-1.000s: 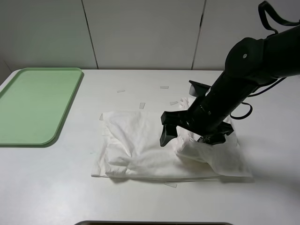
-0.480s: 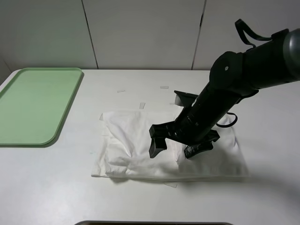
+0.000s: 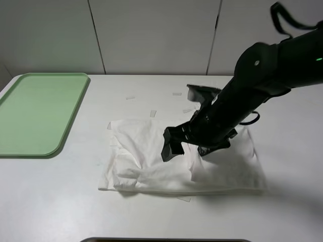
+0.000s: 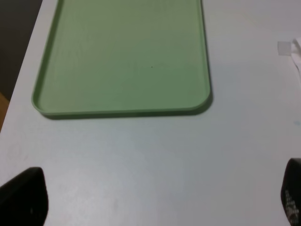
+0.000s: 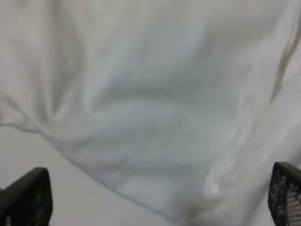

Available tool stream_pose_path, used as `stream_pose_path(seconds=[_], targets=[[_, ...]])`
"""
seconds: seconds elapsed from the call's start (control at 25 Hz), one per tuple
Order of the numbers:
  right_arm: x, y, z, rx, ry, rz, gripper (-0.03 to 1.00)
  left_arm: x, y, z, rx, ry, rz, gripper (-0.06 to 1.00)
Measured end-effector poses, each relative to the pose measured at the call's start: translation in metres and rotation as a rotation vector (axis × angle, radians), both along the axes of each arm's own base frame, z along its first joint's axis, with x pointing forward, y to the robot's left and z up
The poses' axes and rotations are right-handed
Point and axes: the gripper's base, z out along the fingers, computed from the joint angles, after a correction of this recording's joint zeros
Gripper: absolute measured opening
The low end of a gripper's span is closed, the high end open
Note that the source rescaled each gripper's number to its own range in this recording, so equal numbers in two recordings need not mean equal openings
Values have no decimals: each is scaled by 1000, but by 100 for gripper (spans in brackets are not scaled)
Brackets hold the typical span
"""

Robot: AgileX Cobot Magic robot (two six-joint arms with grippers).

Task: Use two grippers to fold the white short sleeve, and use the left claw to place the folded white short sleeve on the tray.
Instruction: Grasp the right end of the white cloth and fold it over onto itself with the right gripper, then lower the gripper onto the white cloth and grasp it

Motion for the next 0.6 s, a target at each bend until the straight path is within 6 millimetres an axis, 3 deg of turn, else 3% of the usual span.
stream_pose_path(seconds=[0.2,0.24,0.28,0.32,0.4,0.44,0.6], targets=[[-9,-14,68,20,-294,151,100,0,0,0,0,0,0,100],[-9,-14,68,20,-294,151,100,0,0,0,0,0,0,100],[-15,-20,83,17,-349,177,100,0,0,0,0,0,0,100],[-28,-34,112,-20,-457,233,100,0,0,0,0,0,0,100],[-39,-45,130,-42,-514,246,100,0,0,0,0,0,0,100],[-39,-45,130,-42,-514,246,100,0,0,0,0,0,0,100],[-83,-84,180,-82,-671,223,100,0,0,0,0,0,0,100]])
